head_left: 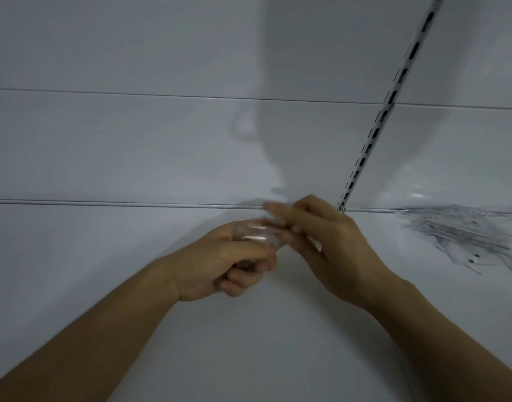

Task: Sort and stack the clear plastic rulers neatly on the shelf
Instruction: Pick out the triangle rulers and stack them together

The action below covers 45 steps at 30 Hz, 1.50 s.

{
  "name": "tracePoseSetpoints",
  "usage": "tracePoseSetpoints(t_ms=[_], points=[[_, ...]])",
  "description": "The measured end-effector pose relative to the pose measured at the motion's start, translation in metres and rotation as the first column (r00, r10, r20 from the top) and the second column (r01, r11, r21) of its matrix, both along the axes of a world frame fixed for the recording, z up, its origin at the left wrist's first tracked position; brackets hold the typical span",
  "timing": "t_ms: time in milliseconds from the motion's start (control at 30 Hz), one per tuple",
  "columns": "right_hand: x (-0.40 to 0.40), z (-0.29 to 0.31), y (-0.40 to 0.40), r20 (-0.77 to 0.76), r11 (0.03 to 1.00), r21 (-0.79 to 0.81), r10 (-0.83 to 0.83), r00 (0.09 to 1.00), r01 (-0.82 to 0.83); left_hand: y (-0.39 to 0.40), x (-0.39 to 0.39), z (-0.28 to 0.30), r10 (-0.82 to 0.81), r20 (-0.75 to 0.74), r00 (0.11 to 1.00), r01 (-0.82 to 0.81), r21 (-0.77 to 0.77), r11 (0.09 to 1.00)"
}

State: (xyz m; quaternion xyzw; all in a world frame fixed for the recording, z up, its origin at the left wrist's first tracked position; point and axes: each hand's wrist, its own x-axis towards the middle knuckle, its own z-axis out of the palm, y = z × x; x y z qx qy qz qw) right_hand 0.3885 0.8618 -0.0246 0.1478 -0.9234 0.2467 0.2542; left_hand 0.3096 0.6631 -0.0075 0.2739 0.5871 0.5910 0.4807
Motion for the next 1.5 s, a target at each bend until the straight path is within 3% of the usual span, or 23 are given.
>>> tracePoseSetpoints(t_ms=[67, 167, 267, 333, 467, 800, 1000, 1100, 1200, 1333, 1400, 1500], points=[[-0.003, 0.004, 0.013, 0.067, 0.979, -0.111, -0.165, 0.984, 0.171, -0.001, -0.004, 0.0, 0.064, 0.077, 0.995, -0.067, 0.038, 0.997], [-0.008, -0.005, 0.039, 0.249, 0.91, 0.052, -0.411, 0.877, 0.412, -0.004, -0.011, 0.003, 0.174, 0.147, 0.974, -0.192, 0.116, 0.974], [-0.013, -0.011, 0.047, 0.427, 0.86, 0.127, -0.497, 0.755, 0.495, -0.006, -0.016, 0.005, 0.259, 0.276, 0.925, -0.302, 0.126, 0.945], [-0.015, -0.008, 0.046, 0.466, 0.86, 0.048, -0.469, 0.75, 0.508, -0.007, -0.018, 0.006, 0.312, 0.364, 0.878, -0.366, 0.086, 0.927], [-0.012, -0.003, 0.047, 0.453, 0.844, -0.128, -0.416, 0.788, 0.52, -0.011, -0.019, 0.008, 0.23, 0.535, 0.813, -0.353, 0.138, 0.925], [-0.01, 0.004, 0.056, 0.347, 0.704, -0.488, -0.386, 0.855, 0.516, -0.008, -0.022, 0.004, 0.334, 0.339, 0.88, -0.408, 0.175, 0.896], [-0.012, 0.007, 0.059, 0.36, 0.703, -0.486, -0.381, 0.852, 0.52, -0.009, -0.026, -0.003, 0.31, 0.27, 0.912, -0.364, 0.183, 0.913], [-0.009, 0.012, 0.057, 0.39, 0.62, -0.63, -0.269, 0.881, 0.468, -0.009, -0.026, -0.005, 0.357, 0.226, 0.906, -0.395, 0.15, 0.907], [-0.008, 0.015, 0.049, 0.398, 0.525, -0.769, -0.051, 0.916, 0.363, -0.006, -0.025, -0.006, 0.372, 0.231, 0.899, -0.411, 0.152, 0.899], [-0.008, 0.018, 0.034, 0.341, 0.41, -0.878, 0.179, 0.923, 0.245, -0.004, -0.017, -0.001, 0.241, 0.339, 0.909, -0.307, 0.158, 0.938], [-0.007, 0.019, 0.029, 0.329, 0.453, -0.869, 0.231, 0.915, 0.198, -0.002, -0.01, 0.003, 0.143, 0.405, 0.903, -0.229, 0.172, 0.958], [-0.007, 0.017, 0.023, 0.3, 0.691, -0.713, 0.143, 0.943, 0.121, -0.002, -0.004, 0.003, 0.029, 0.46, 0.887, -0.133, 0.195, 0.972]])
